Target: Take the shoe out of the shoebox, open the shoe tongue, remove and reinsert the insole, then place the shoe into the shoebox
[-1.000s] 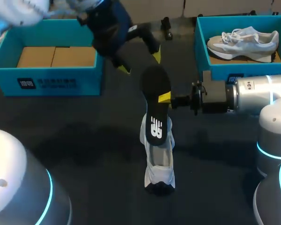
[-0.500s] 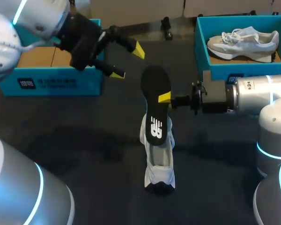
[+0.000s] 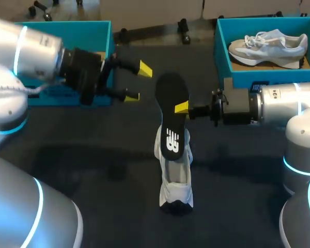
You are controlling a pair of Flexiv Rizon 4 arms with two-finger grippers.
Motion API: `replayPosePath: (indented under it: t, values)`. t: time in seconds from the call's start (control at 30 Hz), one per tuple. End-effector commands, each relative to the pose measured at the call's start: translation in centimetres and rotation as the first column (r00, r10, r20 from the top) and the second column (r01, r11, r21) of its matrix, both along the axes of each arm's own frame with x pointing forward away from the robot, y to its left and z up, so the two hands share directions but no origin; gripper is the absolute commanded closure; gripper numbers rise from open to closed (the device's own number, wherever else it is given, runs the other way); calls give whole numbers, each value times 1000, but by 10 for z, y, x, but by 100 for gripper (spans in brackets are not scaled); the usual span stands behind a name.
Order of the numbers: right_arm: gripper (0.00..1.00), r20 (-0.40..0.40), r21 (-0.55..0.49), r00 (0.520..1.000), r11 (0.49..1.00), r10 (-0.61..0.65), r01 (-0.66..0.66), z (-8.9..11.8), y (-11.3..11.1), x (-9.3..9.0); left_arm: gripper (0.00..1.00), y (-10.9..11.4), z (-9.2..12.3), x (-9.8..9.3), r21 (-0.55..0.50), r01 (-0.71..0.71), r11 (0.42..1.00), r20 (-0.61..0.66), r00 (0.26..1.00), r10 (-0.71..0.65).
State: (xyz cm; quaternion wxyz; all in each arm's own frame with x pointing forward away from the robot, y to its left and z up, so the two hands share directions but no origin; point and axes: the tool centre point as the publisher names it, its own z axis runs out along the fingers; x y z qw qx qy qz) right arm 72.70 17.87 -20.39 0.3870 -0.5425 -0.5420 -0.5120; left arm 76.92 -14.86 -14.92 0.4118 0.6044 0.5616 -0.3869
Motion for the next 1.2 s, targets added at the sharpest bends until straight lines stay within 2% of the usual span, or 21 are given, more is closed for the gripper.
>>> replayPosePath:
  t: [0.03,0.23,0.67,0.87,1.2]
  values:
    - [100,0,-2,1000,1000,-3,3,0,2,0,0,5,-20,-5,-223,-9,975,-19,1000,5]
    - [100,0,-2,1000,1000,-3,3,0,2,0,0,1,-36,-4,-318,-7,948,-81,997,-19]
    - [100,0,-2,1000,1000,-3,3,0,2,0,0,-1,-38,-2,-314,-4,949,-79,997,-22]
    - [100,-6,0,1000,1000,-5,5,-2,3,-1,0,-16,-48,-9,-347,-87,934,-105,993,53]
    - [100,-19,30,1000,999,-12,12,-8,11,-7,2,-29,-50,-12,-396,-151,906,-127,986,109]
